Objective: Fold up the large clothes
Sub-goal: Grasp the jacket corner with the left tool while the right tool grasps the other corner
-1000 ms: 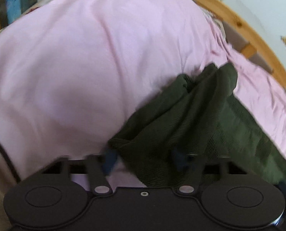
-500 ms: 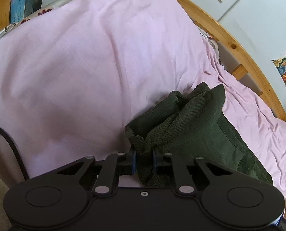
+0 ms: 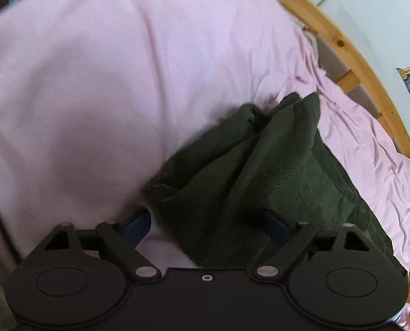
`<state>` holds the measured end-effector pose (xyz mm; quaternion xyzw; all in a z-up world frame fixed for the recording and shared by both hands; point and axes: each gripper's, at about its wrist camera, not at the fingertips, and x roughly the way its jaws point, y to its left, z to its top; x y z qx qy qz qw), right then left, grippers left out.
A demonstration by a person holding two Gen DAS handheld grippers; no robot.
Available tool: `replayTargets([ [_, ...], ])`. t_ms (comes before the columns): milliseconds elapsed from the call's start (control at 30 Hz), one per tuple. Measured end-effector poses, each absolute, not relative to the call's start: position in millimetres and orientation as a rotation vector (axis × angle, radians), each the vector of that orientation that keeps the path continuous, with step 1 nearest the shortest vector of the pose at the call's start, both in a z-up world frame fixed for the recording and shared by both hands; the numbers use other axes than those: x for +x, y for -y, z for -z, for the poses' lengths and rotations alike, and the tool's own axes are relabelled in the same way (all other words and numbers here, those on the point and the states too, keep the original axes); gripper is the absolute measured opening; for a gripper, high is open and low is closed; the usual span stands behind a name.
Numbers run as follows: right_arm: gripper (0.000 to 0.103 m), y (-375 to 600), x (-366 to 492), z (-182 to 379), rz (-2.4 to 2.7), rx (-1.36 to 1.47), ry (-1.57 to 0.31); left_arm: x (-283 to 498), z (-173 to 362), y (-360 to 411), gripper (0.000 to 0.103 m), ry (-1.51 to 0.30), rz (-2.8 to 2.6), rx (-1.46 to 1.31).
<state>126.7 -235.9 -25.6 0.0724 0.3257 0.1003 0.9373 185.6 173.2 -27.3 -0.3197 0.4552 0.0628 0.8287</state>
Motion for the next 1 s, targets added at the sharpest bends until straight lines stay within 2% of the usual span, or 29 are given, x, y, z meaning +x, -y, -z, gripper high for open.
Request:
replayTargets([
  [33,0.078,235.4,127.7,22.5,-0.203,0.142,-0.666,189.5,32.2,-172.1,0.060,-0.984,-0.128,-0.691],
  [67,0.078,236.9,128.2,17.7,-0.205,0.158,-0.651,191.1,34.8,-171.1,0.050,-0.986,-0.120,-0.696],
  [133,0.079,242.9,128.9,12.0,-0.214,0.215,-0.613,187.9,31.9,-168.6,0.024,-0.950,-0.144,-0.668],
  [200,0.080,254.3,130.0,8.4,-0.224,0.300,-0.593,181.1,23.0,-167.8,0.019,-0.876,-0.104,-0.671],
  [300,0.086,282.1,129.3,4.1,-0.284,0.498,-0.550,172.8,-2.1,-154.5,0.017,-0.744,0.007,-0.617],
  [433,0.092,331.8,130.5,0.7,-0.390,0.806,-0.462,161.9,-69.5,-86.6,0.016,-0.524,0.291,-0.314],
  [500,0.103,358.2,134.5,3.4,-0.471,0.962,-0.437,160.4,-95.0,-46.2,0.016,-0.470,0.419,-0.188],
  [567,0.103,380.8,140.4,12.8,-0.561,1.108,-0.427,159.2,-110.7,-5.6,0.016,-0.458,0.538,-0.097],
  [633,0.103,398.6,147.1,26.7,-0.619,1.236,-0.439,154.7,-114.6,36.3,0.017,-0.470,0.639,0.001],
  [767,0.103,404.2,164.1,47.2,-0.643,1.285,-0.554,140.8,-94.3,100.1,0.017,-0.544,0.768,0.151],
  [900,0.103,397.5,173.8,56.2,-0.668,1.295,-0.645,117.3,-61.0,131.9,0.017,-0.587,0.833,0.256],
  [1000,0.103,400.6,161.6,63.7,-0.684,1.377,-0.639,106.1,-54.2,138.4,0.017,-0.571,0.817,0.293],
])
